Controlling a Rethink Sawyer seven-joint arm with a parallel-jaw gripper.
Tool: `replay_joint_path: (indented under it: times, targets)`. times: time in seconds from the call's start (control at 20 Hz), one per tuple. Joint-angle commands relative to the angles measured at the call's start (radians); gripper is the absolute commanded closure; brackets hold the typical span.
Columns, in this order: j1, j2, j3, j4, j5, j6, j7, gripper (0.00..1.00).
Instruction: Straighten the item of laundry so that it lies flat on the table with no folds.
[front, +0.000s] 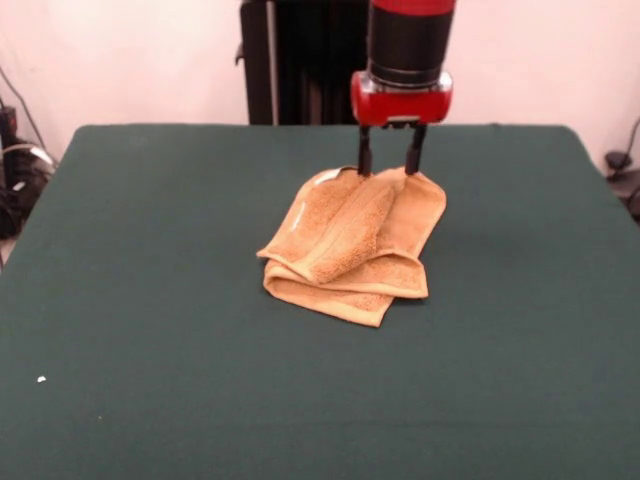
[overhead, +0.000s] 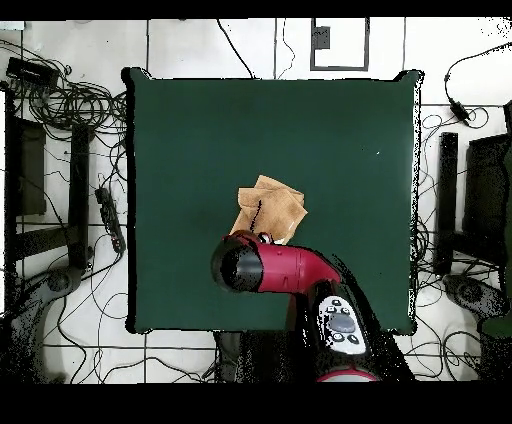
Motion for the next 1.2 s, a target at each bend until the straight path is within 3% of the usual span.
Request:
replay_joint_path:
  times: [0.05, 0.55, 1.2]
  targets:
    - [0.027, 0.084, 0.118, -0.095, 0.071, 0.081, 0.152, 0.0]
    - [0.016, 0.163, 0.128, -0.124, 0.066, -0.012, 0.152, 0.0]
    - [0.013, 0.282, 0.09, -0.161, -0.043, -0.095, 0.084, 0.0]
